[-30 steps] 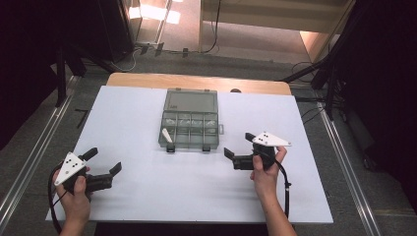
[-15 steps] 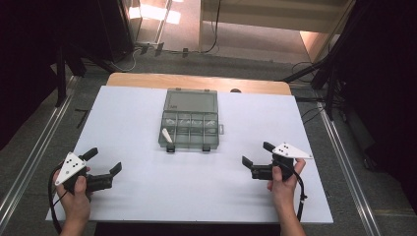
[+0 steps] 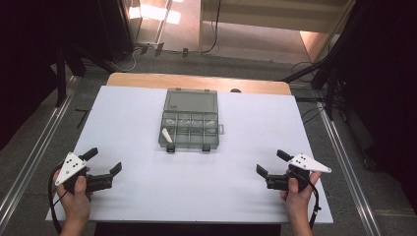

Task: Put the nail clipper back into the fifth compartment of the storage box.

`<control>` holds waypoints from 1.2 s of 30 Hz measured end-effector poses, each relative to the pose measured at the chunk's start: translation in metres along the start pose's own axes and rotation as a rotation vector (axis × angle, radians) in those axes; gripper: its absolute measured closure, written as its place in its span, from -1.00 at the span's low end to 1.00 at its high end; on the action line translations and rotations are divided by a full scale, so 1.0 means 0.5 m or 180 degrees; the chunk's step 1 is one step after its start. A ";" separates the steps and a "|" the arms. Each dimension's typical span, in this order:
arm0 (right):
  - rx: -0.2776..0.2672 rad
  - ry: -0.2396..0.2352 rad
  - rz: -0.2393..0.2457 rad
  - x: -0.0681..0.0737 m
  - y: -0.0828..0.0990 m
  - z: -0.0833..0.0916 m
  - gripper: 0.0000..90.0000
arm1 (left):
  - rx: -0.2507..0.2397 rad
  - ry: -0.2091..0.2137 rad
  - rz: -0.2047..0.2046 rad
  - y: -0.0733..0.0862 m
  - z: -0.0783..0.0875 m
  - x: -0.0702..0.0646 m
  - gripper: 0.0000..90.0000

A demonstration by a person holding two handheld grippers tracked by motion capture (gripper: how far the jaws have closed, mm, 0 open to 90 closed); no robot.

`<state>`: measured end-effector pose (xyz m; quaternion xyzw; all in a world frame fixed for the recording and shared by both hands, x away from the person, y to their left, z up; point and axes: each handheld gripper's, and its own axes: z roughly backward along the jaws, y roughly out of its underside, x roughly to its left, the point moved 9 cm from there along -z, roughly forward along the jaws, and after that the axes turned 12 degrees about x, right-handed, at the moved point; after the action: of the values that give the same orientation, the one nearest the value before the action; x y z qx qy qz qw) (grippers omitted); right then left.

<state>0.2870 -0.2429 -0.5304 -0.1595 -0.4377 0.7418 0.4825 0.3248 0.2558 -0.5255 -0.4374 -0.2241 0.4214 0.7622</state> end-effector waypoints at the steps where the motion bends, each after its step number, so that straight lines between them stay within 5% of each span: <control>1: -0.0002 0.0009 -0.0003 -0.004 0.003 0.004 -1.00 | 0.0000 0.0001 0.0000 0.000 0.000 0.000 -0.99; 29: -0.0209 0.0335 -0.0320 -0.132 0.075 0.117 -1.00 | 0.0002 -0.0010 0.0004 0.000 0.000 0.001 -0.99; 36: -0.0212 0.0319 -0.0320 -0.138 0.081 0.115 -1.00 | 0.0005 -0.0005 0.0001 0.000 0.000 0.001 -0.99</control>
<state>0.2591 -0.3363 -0.5432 -0.1902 -0.4449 0.6927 0.5349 0.3253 0.2563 -0.5254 -0.4365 -0.2244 0.4220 0.7622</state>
